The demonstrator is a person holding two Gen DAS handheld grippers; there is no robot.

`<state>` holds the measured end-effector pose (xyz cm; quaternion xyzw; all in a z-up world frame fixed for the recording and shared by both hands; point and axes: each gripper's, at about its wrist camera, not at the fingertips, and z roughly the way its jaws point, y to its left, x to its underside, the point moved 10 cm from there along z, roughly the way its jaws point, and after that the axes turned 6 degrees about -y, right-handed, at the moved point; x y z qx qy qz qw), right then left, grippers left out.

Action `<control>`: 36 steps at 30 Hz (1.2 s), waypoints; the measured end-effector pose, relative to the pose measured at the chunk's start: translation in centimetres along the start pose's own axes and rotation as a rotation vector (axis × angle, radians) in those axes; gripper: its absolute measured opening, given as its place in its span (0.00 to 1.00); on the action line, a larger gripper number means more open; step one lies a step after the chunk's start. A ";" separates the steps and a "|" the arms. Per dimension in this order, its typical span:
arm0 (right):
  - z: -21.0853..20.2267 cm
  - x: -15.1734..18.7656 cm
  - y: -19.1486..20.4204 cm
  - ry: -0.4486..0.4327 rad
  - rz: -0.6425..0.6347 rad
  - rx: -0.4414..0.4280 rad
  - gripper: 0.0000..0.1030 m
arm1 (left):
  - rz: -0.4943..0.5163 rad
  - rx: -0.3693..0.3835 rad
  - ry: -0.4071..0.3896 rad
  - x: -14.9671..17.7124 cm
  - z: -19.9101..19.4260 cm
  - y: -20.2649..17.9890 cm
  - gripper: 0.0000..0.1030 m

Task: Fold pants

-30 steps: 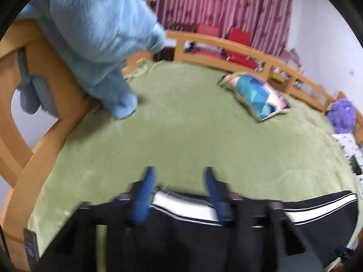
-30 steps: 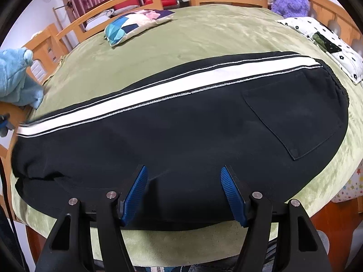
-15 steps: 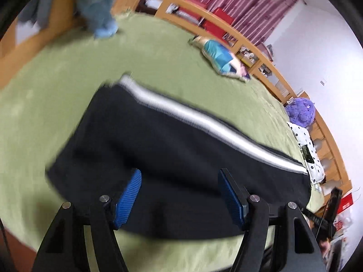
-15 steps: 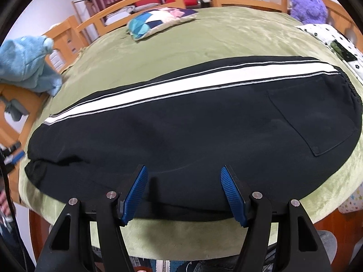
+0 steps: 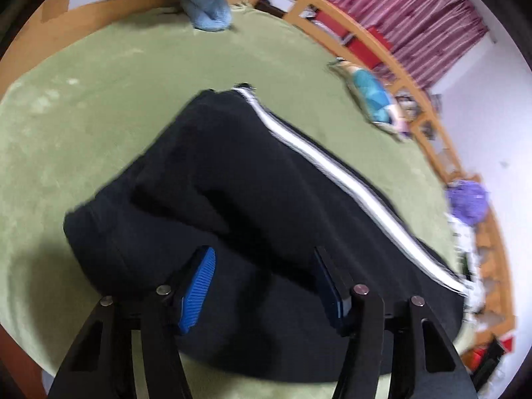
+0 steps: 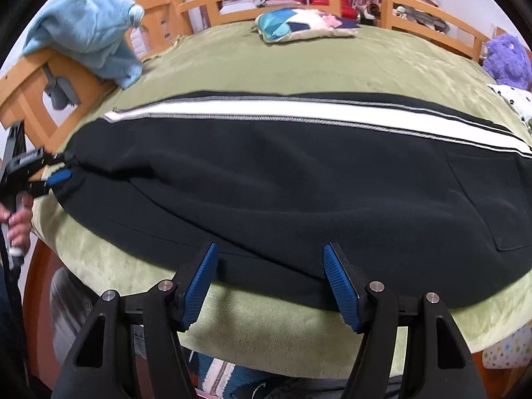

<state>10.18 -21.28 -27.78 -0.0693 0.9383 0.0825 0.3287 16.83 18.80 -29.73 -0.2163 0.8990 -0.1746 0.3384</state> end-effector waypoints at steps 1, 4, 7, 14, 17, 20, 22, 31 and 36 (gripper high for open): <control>0.4 0.1 -0.1 0.009 -0.010 0.013 0.64 | -0.007 -0.016 -0.002 -0.3 0.5 0.2 0.54; 1.4 0.2 0.2 0.021 -0.025 0.022 0.66 | -0.080 -0.023 0.001 -1.1 1.4 1.1 0.54; 2.3 0.1 0.6 0.018 -0.048 0.035 0.71 | -0.153 -0.035 0.013 -1.6 2.6 2.0 0.53; 2.8 -1.4 2.3 -0.019 -0.135 0.058 0.09 | -0.132 0.050 0.020 -3.0 1.3 1.3 0.11; 0.8 -2.7 2.4 -0.102 -0.133 0.062 0.05 | -0.102 0.101 -0.005 -3.6 -1.7 0.1 0.11; -1.7 -3.4 2.2 -0.154 -0.105 0.013 0.05 | -0.081 0.133 -0.021 -3.6 -4.5 -0.6 0.11; -2.7 -3.1 2.0 -0.159 -0.092 -0.024 0.05 | -0.049 0.115 -0.029 -3.2 -5.6 -0.5 0.11; -0.1 3.1 2.6 0.013 -0.157 -0.069 0.30 | -0.005 -0.035 0.112 2.9 -4.4 2.7 0.36; -2.4 1.9 3.1 -0.079 -0.115 -0.134 0.52 | 0.016 -0.004 0.086 3.6 -5.4 1.8 0.63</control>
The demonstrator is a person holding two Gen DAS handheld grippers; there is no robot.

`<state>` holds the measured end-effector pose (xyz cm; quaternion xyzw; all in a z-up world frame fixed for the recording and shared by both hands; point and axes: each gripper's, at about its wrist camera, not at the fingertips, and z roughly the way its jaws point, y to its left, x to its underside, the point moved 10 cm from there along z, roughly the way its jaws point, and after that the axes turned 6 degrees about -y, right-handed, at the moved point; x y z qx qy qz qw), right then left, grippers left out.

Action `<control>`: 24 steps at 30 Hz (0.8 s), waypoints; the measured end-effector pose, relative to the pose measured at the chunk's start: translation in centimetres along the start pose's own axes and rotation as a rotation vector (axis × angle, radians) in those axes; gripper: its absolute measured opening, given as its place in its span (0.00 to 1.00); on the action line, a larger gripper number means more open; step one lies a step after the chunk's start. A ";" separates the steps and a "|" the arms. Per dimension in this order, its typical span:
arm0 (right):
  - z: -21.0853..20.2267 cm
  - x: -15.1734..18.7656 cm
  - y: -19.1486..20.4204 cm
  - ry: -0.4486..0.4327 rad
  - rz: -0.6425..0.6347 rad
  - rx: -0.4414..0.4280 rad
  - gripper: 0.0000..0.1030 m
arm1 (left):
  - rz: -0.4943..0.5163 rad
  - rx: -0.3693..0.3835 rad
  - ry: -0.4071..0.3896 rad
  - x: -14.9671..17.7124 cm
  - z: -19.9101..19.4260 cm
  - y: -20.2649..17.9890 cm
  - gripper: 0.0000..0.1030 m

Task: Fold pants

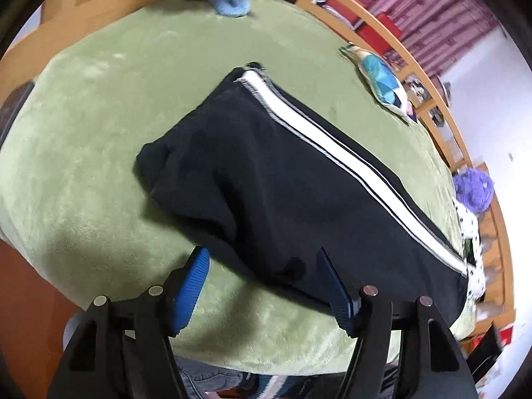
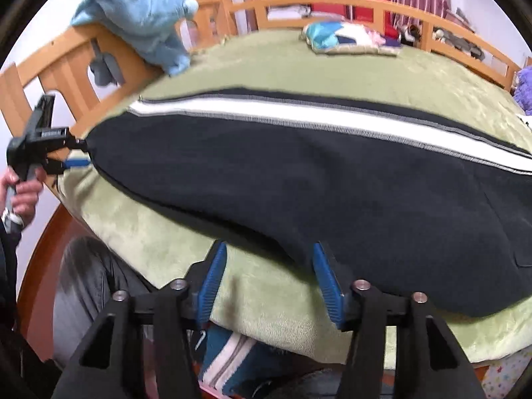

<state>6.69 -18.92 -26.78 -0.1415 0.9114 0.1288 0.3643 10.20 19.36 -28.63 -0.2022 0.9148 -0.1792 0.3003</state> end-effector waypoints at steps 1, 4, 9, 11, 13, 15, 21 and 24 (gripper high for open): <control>-0.3 -0.3 -0.2 -0.014 0.010 0.005 0.52 | 0.015 -0.009 -0.016 0.0 -0.3 -0.2 0.63; -0.6 -0.8 -1.4 -0.030 0.066 0.031 0.52 | 0.028 -0.063 -0.100 -1.1 -1.2 0.3 0.63; -1.2 -0.8 -3.8 -0.040 0.137 0.074 0.52 | -0.061 -0.128 -0.122 -2.5 -0.1 3.3 0.57; -1.4 -0.4 -4.3 -0.038 0.157 0.093 0.52 | -0.107 -0.089 -0.119 -2.7 0.5 4.2 0.44; -1.4 -0.2 -4.7 -0.035 0.173 0.108 0.52 | -0.130 -0.042 -0.120 -2.9 0.8 4.7 0.26; -1.5 0.1 -5.0 -0.031 0.188 0.120 0.52 | -0.116 -0.010 -0.113 -3.1 0.6 4.6 0.21; -1.3 0.0 -6.3 -0.026 0.228 0.148 0.52 | -0.147 0.016 -0.082 -2.3 -0.1 5.1 0.21; -1.2 -0.3 -6.8 -0.029 0.248 0.143 0.52 | -0.104 -0.033 -0.049 -1.5 0.5 5.3 0.30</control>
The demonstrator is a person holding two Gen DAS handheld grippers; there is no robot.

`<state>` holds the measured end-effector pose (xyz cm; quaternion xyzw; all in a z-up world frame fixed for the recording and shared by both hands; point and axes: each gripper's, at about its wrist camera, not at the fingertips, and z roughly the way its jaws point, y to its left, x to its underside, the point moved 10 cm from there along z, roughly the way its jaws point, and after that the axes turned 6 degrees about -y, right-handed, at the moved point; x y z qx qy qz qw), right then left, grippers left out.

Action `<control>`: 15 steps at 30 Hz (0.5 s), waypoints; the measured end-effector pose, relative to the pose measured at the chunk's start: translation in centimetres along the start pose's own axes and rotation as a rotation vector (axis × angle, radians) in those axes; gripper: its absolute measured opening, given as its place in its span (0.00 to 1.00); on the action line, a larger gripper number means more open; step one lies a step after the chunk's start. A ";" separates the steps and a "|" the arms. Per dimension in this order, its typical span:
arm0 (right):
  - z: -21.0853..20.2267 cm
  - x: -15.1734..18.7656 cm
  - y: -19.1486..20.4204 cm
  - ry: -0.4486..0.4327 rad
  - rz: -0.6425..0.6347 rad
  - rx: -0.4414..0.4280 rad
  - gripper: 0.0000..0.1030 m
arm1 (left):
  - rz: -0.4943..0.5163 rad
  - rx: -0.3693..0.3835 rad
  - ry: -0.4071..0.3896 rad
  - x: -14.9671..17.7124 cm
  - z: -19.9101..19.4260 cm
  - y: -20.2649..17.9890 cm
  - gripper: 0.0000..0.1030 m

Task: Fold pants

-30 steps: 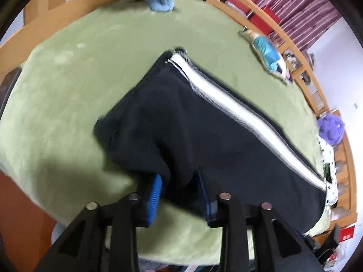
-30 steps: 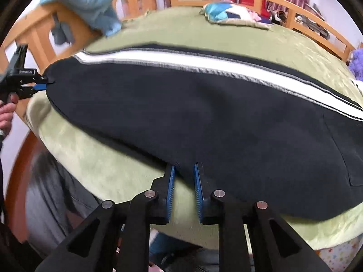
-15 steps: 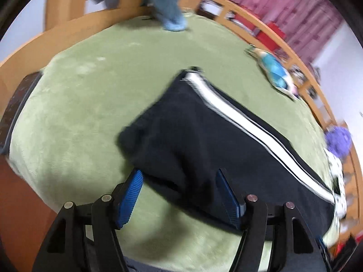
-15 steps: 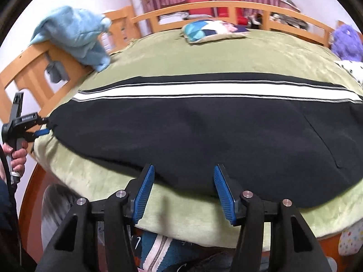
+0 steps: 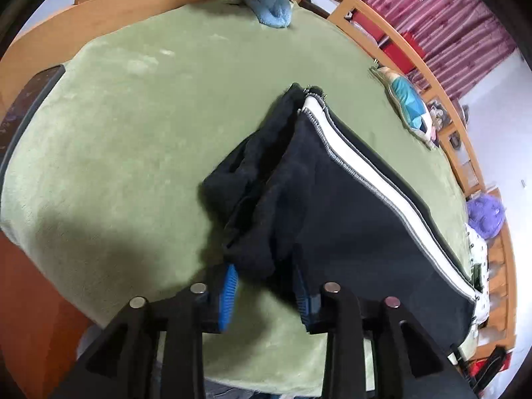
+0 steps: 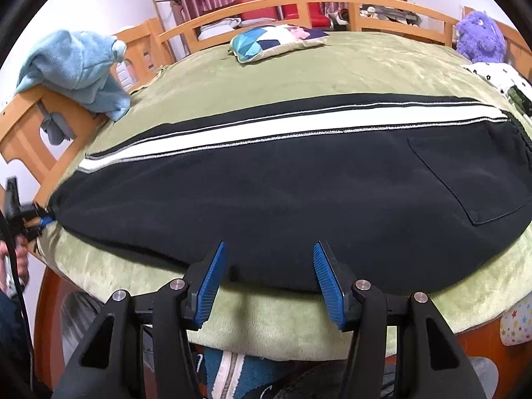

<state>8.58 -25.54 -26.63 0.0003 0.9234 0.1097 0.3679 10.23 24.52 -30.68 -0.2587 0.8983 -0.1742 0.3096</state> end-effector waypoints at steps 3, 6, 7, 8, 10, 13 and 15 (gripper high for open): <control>0.1 -0.3 -0.4 0.001 0.006 0.001 0.52 | -0.007 -0.005 -0.064 -0.8 -1.9 0.0 0.36; 0.0 -0.8 -0.8 -0.011 0.007 0.003 0.52 | 0.005 0.019 -0.091 -1.7 -2.9 -0.9 0.36; 0.0 -0.9 -1.0 -0.013 0.013 0.000 0.52 | 0.016 0.013 -0.090 -2.1 -2.9 -1.3 0.36; 0.0 -1.0 -1.1 -0.013 0.019 -0.003 0.52 | 0.027 0.002 -0.088 -2.4 -2.9 -1.7 0.36; 0.2 -1.0 -1.5 -0.007 0.028 -0.003 0.52 | 0.056 -0.001 -0.091 -3.3 -2.6 -3.1 0.37; 0.2 -1.3 -2.1 -0.007 0.029 0.010 0.52 | 0.155 -0.057 -0.093 -5.5 -1.5 -5.4 0.37; 0.1 -1.7 -3.1 -0.008 0.039 0.037 0.52 | 0.155 -0.060 -0.156 -7.4 -2.3 -5.9 0.37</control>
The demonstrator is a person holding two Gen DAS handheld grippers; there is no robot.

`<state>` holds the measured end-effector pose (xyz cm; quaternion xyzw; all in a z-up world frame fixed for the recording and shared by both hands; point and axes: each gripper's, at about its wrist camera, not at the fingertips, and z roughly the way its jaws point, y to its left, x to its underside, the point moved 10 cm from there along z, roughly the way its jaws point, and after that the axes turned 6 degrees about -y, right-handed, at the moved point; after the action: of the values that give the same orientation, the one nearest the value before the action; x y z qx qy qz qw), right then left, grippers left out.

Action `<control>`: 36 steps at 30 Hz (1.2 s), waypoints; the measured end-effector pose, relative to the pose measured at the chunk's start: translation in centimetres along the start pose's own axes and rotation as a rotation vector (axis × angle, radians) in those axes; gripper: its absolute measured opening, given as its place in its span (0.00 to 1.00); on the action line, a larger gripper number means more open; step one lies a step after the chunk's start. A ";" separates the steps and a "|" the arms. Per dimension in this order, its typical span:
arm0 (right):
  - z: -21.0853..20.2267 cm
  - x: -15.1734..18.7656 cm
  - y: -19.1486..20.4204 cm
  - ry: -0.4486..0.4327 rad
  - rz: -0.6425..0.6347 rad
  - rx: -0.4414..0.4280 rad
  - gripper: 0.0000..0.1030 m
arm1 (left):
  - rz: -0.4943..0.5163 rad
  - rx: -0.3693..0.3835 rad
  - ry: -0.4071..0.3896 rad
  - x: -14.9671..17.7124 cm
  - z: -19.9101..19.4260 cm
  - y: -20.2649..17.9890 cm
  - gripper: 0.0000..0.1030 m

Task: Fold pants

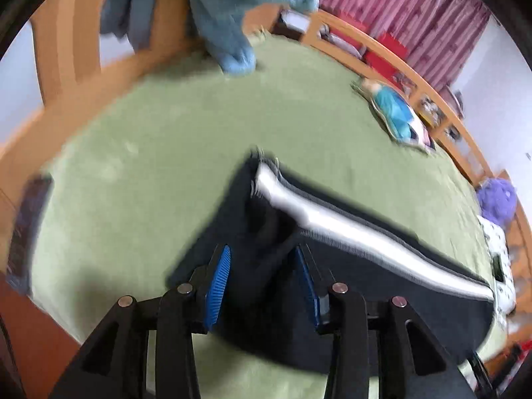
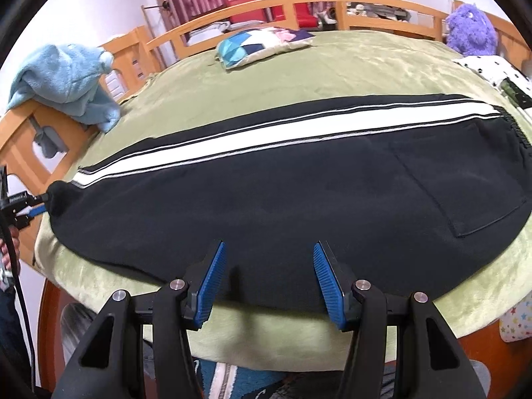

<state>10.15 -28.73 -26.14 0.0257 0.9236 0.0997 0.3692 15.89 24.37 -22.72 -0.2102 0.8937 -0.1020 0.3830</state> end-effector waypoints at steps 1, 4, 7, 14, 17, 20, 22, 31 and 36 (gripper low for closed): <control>0.0 -0.2 -0.5 0.002 0.009 0.010 0.52 | -0.008 0.031 -0.017 -1.0 -0.1 -0.5 0.42; -0.2 -1.3 -1.9 -0.007 0.029 0.040 0.52 | 0.019 0.049 -0.016 -3.8 1.3 -1.6 0.49; 0.2 -2.5 -3.1 -0.015 0.050 0.065 0.52 | 0.060 0.022 0.028 -4.4 4.1 -2.0 0.49; 2.5 -3.2 -4.8 0.021 0.059 0.121 0.52 | 0.046 -0.023 0.123 -2.8 10.7 -1.3 0.48; 3.4 -3.8 -5.1 0.025 0.069 0.130 0.52 | 0.083 -0.070 0.129 -2.9 12.1 -1.0 0.41; 4.2 -4.6 -5.2 0.024 0.078 0.127 0.52 | 0.116 -0.080 0.142 -2.6 13.0 -0.8 0.18; 4.7 -5.2 -5.2 0.017 0.085 0.122 0.52 | 0.127 -0.046 0.094 -3.6 11.9 -1.2 0.17; 5.4 -5.5 -5.7 0.016 0.125 0.122 0.52 | 0.129 -0.075 0.150 -4.6 13.7 -0.7 0.23; 5.0 -4.7 -6.1 0.018 0.131 0.127 0.54 | 0.109 -0.005 0.106 -5.7 8.7 -1.9 0.57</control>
<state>17.16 -34.42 -27.75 0.1085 0.9277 0.0650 0.3512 26.25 25.11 -24.38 -0.1567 0.9230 -0.0898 0.3399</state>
